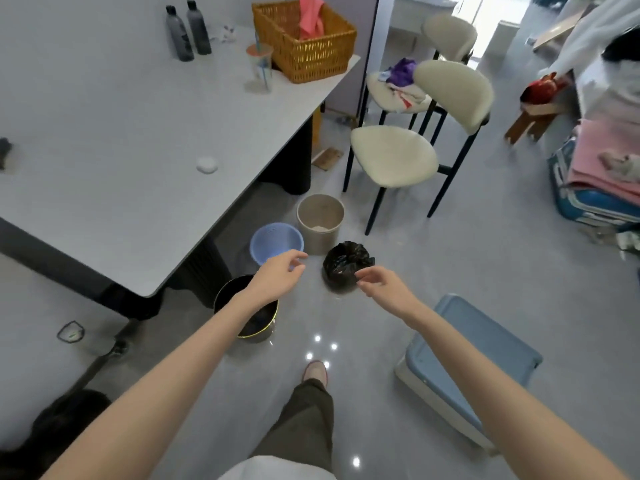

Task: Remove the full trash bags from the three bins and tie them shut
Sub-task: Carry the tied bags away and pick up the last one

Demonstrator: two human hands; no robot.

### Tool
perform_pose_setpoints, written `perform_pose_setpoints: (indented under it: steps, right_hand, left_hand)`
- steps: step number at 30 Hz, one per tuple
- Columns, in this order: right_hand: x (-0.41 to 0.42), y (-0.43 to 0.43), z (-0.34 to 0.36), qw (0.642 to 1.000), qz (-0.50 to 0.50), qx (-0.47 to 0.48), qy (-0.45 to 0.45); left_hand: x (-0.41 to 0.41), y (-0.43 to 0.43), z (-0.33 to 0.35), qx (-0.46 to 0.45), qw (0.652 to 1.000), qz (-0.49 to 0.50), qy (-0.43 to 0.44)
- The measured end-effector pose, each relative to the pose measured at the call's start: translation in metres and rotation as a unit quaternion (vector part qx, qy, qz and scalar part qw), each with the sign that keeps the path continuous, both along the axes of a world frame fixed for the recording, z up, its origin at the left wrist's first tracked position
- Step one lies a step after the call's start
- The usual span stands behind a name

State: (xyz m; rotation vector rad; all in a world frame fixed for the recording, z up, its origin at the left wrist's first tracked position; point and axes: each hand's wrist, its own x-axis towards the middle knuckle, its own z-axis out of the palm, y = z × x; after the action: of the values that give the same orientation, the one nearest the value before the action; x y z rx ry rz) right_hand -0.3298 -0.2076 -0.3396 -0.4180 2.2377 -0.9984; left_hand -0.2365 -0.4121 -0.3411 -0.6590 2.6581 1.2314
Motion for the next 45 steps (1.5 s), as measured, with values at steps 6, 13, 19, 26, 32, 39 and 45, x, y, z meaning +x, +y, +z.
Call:
perform_pose_setpoints:
  steps: [6, 13, 19, 26, 32, 39, 45]
  right_hand:
    - [-0.118, -0.019, -0.011, 0.999, -0.021, 0.034, -0.030]
    - [-0.232, -0.042, -0.038, 0.997, 0.000, 0.069, -0.046]
    - [-0.330, -0.075, -0.092, 0.984, 0.113, 0.132, -0.032]
    - [-0.440, -0.109, -0.145, 0.925, 0.288, 0.239, -0.064]
    - [-0.485, -0.138, -0.205, 0.910, 0.322, 0.252, -0.072]
    - [-0.488, -0.152, -0.327, 0.887, 0.366, 0.276, -0.060]
    - [-0.485, -0.163, -0.459, 0.879, 0.379, 0.289, -0.023]
  left_hand:
    - [-0.133, -0.017, -0.017, 0.030, 0.999, -0.011, -0.034]
    - [-0.230, -0.041, -0.051, 0.056, 0.994, 0.016, -0.094]
    - [-0.289, -0.055, -0.094, 0.064, 0.986, 0.089, -0.122]
    - [-0.338, -0.062, -0.133, 0.105, 0.946, 0.266, -0.150]
    - [-0.370, -0.050, -0.189, 0.116, 0.916, 0.341, -0.178]
    - [-0.400, -0.039, -0.320, 0.135, 0.897, 0.383, -0.176]
    - [-0.413, -0.035, -0.454, 0.143, 0.905, 0.357, -0.179]
